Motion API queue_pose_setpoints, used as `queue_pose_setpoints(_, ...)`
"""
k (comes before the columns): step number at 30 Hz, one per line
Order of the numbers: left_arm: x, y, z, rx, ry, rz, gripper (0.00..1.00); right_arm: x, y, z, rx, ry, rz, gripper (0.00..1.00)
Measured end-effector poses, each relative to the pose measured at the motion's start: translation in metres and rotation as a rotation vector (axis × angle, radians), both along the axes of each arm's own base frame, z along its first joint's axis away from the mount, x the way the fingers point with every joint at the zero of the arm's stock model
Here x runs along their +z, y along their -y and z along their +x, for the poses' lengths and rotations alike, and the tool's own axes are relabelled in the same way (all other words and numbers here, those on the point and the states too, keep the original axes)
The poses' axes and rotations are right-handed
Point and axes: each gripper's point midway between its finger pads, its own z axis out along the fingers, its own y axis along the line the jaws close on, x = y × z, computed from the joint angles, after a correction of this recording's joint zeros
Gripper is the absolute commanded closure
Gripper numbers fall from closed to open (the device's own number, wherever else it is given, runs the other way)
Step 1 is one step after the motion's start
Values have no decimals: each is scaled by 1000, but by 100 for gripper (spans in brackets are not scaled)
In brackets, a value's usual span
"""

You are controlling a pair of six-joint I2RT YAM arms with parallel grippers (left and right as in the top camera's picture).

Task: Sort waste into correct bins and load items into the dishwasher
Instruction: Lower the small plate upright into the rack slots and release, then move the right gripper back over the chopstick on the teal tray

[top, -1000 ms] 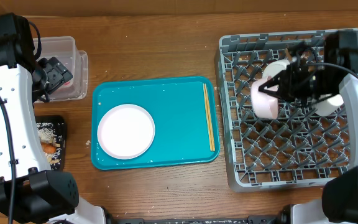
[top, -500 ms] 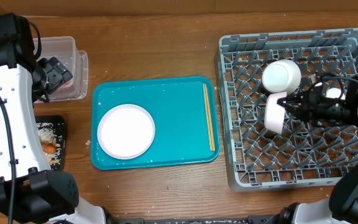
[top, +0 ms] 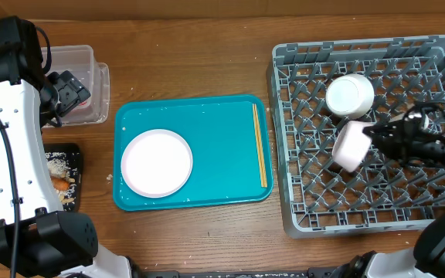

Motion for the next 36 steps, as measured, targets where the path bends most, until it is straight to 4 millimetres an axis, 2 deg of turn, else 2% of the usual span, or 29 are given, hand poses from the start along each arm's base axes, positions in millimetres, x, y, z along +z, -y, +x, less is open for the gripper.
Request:
queue_pose_setpoints(2, 0, 0, 0, 0, 0, 0, 0, -3, 14, -5, -26, -40, -40, 76)
queue_pose_setpoints(3, 0, 0, 0, 0, 0, 0, 0, -3, 20, -7, -38, -60, -57, 71)
queue_pose_setpoints(10, 0, 0, 0, 0, 0, 0, 0, 17, 65, -4, -120, -170, -274, 54)
queue_pose_setpoints(15, 0, 0, 0, 0, 0, 0, 0, 50, 88, -8, -221, -223, -434, 49)
queue_pose_setpoints(19, 0, 0, 0, 0, 0, 0, 0, 84, 88, -19, -281, -185, -512, 40)
queue_pose_setpoints(20, 0, 0, 0, 0, 0, 0, 0, 94, 85, -24, -296, -165, -535, 36)
queue_pose_setpoints(22, 0, 0, 0, 0, 0, 0, 0, 108, 79, -33, -313, -133, -564, 22)
queue_pose_setpoints(25, 0, 0, 0, 0, 0, 0, 0, 126, 62, -47, -318, -87, -597, 10)
queue_pose_setpoints(28, 0, 0, 0, 0, 0, 0, 0, 141, 36, -56, -271, -22, -622, 7)
queue_pose_setpoints(30, 0, 0, 0, 0, 0, 0, 0, 148, 16, -59, -219, 28, -634, 1)
queue_pose_setpoints(36, 0, 0, 0, 0, 0, 0, 0, 162, -56, -58, 37, 202, -633, 0)
